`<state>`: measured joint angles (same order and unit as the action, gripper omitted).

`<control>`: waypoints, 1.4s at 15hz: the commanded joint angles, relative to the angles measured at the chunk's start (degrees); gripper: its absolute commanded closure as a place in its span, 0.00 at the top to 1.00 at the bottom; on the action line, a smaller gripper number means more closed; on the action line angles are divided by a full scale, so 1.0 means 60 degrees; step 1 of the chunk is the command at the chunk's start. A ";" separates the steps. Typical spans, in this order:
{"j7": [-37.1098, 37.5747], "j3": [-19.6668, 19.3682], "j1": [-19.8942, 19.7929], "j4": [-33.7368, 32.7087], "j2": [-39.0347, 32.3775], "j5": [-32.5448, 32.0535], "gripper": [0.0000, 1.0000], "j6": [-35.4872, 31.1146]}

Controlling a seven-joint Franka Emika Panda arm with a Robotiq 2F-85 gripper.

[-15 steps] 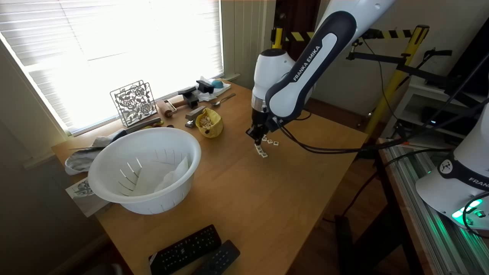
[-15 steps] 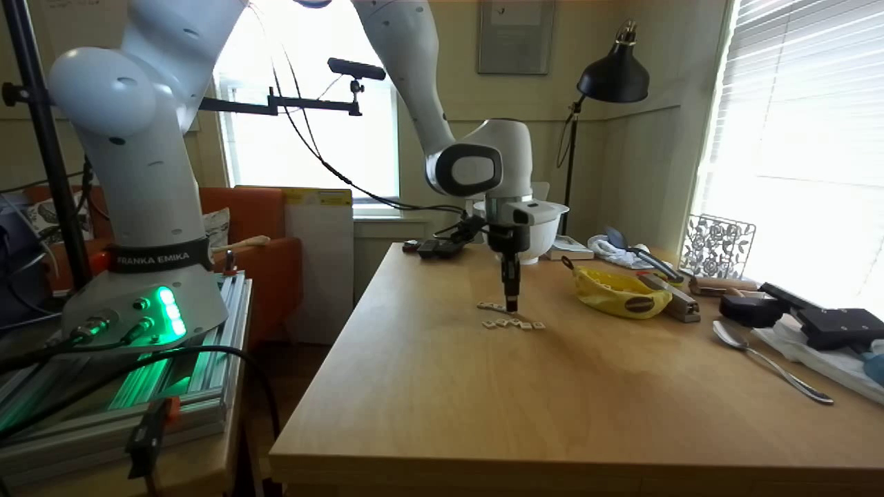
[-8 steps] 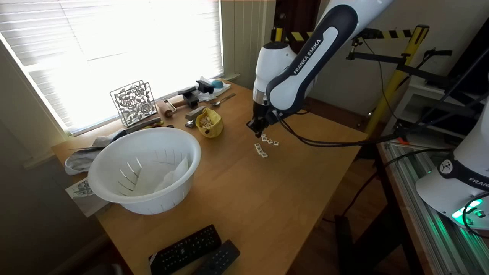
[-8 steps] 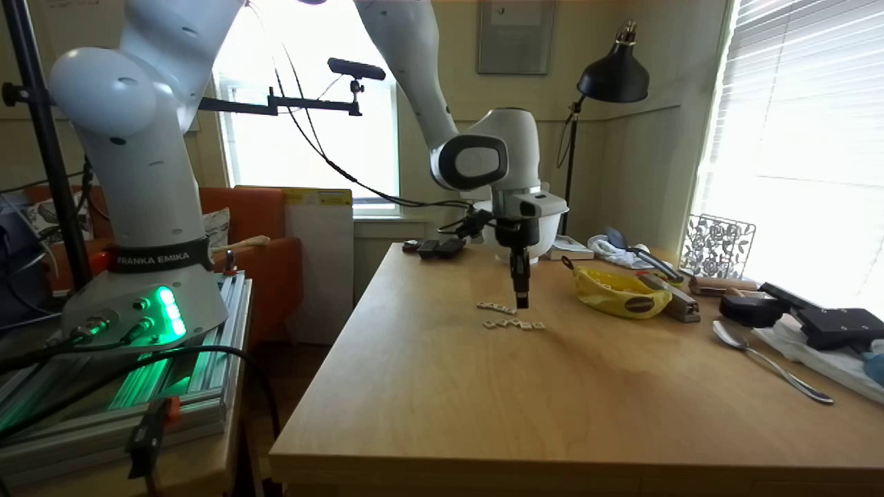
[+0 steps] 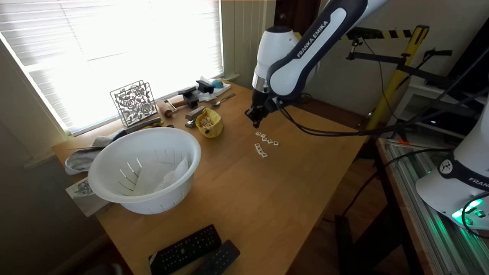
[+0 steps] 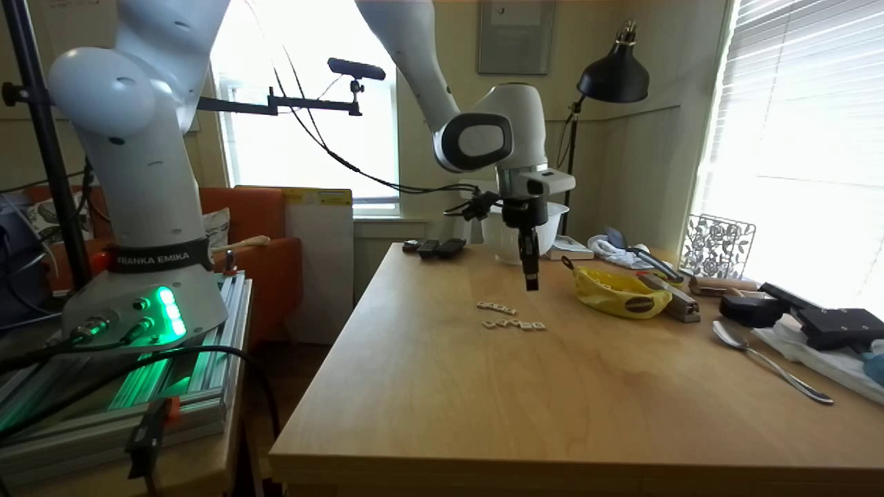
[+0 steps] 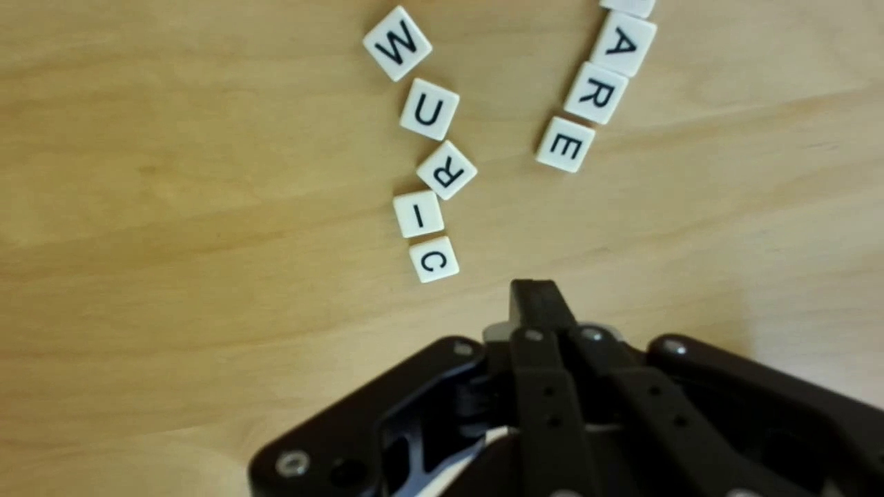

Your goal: Add a fourth tile to the word

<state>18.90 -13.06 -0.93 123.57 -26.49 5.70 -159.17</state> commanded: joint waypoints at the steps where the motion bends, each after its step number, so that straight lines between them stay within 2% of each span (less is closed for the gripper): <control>1: -0.1174 0.0647 -0.0473 0.0484 0.0905 0.0014 0.00 0.0638; 5: -0.2886 0.1202 -0.0837 0.0705 0.1499 -0.0055 0.00 0.1353; 9: -0.4222 0.1324 -0.0943 0.0882 0.1940 -0.0351 0.00 0.1970; 19: -0.6564 0.1511 -0.1056 0.1431 0.2720 -0.0538 0.01 0.2082; 20: -0.6666 0.1501 -0.1042 0.1493 0.2784 -0.0592 0.26 0.2068; 21: -0.6752 0.1491 -0.1025 0.1561 0.2861 -0.0651 0.27 0.2105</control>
<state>-19.42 -4.99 -6.09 130.49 -12.38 3.46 -147.64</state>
